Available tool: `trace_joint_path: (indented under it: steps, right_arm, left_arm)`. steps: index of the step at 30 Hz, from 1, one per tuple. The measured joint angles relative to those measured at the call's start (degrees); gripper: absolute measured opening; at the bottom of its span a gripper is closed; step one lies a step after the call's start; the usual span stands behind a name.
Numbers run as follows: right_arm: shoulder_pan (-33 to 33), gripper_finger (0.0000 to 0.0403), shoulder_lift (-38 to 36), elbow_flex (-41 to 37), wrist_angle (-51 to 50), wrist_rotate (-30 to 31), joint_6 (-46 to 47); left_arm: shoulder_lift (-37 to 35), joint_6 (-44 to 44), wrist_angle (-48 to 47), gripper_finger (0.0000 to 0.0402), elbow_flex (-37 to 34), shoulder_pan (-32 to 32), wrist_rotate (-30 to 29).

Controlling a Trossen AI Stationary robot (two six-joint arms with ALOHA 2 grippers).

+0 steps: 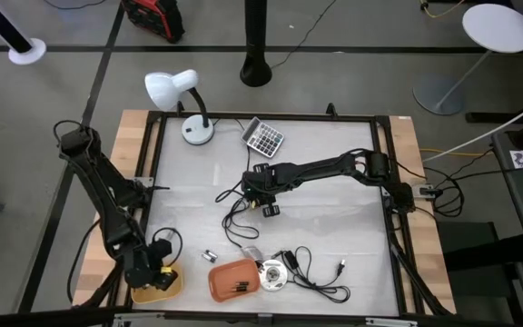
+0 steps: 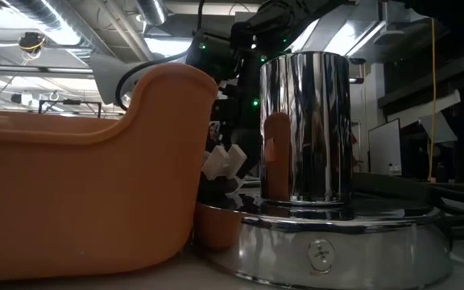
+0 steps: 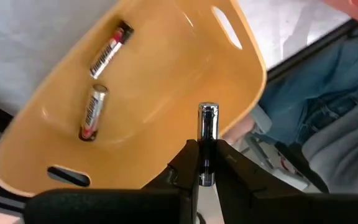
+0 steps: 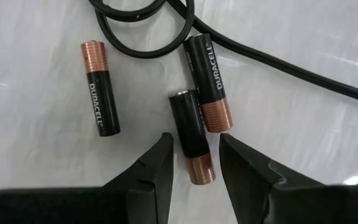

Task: Sort batteries
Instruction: Put the silver battery into the orange bin, then put the black battery into the orange bin

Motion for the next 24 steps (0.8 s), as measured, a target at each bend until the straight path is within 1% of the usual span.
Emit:
trace_joint_path:
  steps: [3,5,12,15,20,22,24]
  right_arm:
    - [0.00,0.0126,0.00,0.00,-0.02,-0.66,0.02]
    - [-0.04,0.0126,0.00,0.00,-0.04,-1.50,0.02]
    - [-0.04,0.0121,0.00,-0.02,-0.06,-1.97,0.02]
    - [-0.02,0.0099,0.02,-0.04,-0.14,-2.33,0.02]
    - [0.00,0.0046,0.03,-0.04,-0.20,-2.73,0.01]
    - [0.00,0.0030,0.02,-0.04,-0.17,-2.62,0.02]
    - [0.00,0.0020,0.02,-0.04,-0.15,-2.53,0.00]
  left_arm:
    - [0.00,-0.11,0.25,0.0035,-0.67,0.13,-0.04]
    - [0.00,-0.17,0.29,0.0044,-0.97,0.21,-0.04]
    - [0.00,-3.15,0.39,0.0097,-1.13,0.20,-0.06]
    - [0.00,-2.32,0.62,0.0110,-1.13,0.20,-0.09]
    - [0.00,0.15,0.90,0.0109,-1.13,0.20,-0.57]
    - [0.00,1.27,0.90,0.0103,-1.13,0.20,-2.60]
    - [0.00,3.20,0.90,0.0097,-1.13,0.20,-5.90]
